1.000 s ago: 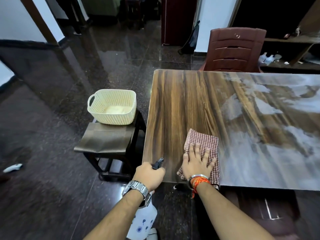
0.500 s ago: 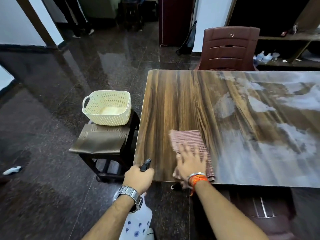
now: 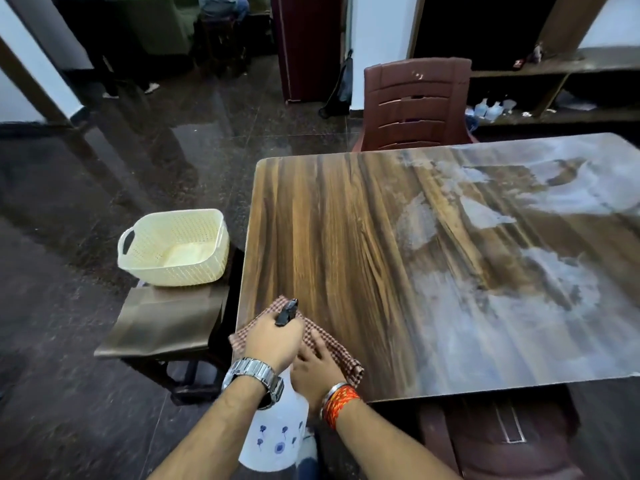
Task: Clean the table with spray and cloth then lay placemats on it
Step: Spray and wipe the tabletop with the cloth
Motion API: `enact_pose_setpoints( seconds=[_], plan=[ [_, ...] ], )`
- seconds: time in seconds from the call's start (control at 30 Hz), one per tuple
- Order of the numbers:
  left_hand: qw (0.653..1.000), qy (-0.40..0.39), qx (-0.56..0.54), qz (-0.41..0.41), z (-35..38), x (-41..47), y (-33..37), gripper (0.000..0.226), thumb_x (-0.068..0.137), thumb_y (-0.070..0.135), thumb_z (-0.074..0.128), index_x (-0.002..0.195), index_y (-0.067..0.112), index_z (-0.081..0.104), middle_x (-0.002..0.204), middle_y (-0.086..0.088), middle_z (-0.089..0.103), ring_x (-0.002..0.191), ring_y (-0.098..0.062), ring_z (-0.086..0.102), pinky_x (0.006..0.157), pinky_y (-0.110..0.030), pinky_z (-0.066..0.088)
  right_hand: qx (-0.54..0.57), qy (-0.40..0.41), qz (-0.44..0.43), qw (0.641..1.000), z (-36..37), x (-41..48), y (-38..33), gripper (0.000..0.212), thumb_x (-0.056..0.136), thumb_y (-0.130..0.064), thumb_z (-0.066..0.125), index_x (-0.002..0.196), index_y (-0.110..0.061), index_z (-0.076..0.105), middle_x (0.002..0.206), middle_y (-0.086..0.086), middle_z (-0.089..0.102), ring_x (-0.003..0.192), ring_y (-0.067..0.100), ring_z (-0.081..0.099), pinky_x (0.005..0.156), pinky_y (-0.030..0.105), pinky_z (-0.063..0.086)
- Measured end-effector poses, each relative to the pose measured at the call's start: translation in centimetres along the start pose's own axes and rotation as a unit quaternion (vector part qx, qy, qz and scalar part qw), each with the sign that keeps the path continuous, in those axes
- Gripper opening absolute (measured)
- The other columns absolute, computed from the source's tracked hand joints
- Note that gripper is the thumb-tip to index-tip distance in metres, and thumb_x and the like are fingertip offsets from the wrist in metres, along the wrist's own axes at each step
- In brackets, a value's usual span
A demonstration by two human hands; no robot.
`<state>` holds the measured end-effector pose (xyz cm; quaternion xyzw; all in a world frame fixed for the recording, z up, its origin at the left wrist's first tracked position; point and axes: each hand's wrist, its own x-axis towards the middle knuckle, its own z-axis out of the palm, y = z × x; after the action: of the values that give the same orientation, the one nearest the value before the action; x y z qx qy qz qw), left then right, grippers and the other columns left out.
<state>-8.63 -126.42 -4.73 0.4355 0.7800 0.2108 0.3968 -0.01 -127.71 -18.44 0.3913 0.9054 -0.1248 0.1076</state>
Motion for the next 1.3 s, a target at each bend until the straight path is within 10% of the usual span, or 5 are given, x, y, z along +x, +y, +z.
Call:
enact_pose_setpoints(
  seconds=[0.37,0.67,0.83,1.0,1.3],
  plan=[
    [0.995,-0.081,0.029,0.046,2.7,10.7,8.9,0.016,0.084,0.024,0.056,0.072,0.014,0.058,0.069,-0.003,0.063,0.055,-0.019,0.054,0.044,-0.022,0.032,0.13,0.109,0.305,0.937,-4.6,3.4,19.4,0.052,0.094,-0.056,0.017,0.145,-0.053,0.008,0.158,-0.021,0.007,0.147,0.02,-0.002,0.113,0.057,-0.01],
    [0.987,-0.136,0.045,0.07,4.7,16.1,12.4,0.019,0.087,0.022,0.054,0.069,0.015,0.051,0.062,-0.001,0.054,0.049,-0.016,0.047,0.032,-0.017,0.029,0.215,0.127,0.651,0.717,-4.8,1.7,30.4,0.054,0.096,-0.054,0.012,0.149,-0.046,0.006,0.159,-0.019,-0.001,0.147,0.025,-0.009,0.112,0.06,-0.01],
    [0.986,-0.15,0.028,0.066,6.6,17.6,14.9,0.018,0.084,0.021,0.055,0.068,0.014,0.054,0.063,-0.002,0.055,0.051,-0.019,0.048,0.027,-0.014,0.028,0.115,0.117,0.357,0.92,-5.7,6.1,26.8,0.051,0.097,-0.052,0.018,0.147,-0.047,0.014,0.159,-0.017,0.009,0.147,0.025,-0.002,0.115,0.057,-0.004],
    [0.986,-0.139,0.04,0.085,8.5,18.5,17.9,0.023,0.087,0.025,0.055,0.065,0.019,0.053,0.066,-0.001,0.058,0.054,-0.017,0.05,0.032,-0.019,0.031,0.101,0.12,0.259,0.953,-6.3,6.5,31.0,0.049,0.098,-0.052,0.02,0.146,-0.05,0.01,0.157,-0.022,0.007,0.147,0.018,0.0,0.116,0.053,-0.006],
    [0.991,-0.125,-0.003,0.046,11.4,20.9,19.4,0.013,0.076,0.019,0.056,0.065,0.012,0.054,0.057,-0.003,0.054,0.046,-0.024,0.051,0.045,-0.025,0.045,0.234,0.154,0.679,0.679,-6.6,2.0,45.3,0.054,0.096,-0.048,0.018,0.149,-0.043,0.011,0.16,-0.016,0.001,0.147,0.028,-0.007,0.112,0.061,-0.008]
  ],
)
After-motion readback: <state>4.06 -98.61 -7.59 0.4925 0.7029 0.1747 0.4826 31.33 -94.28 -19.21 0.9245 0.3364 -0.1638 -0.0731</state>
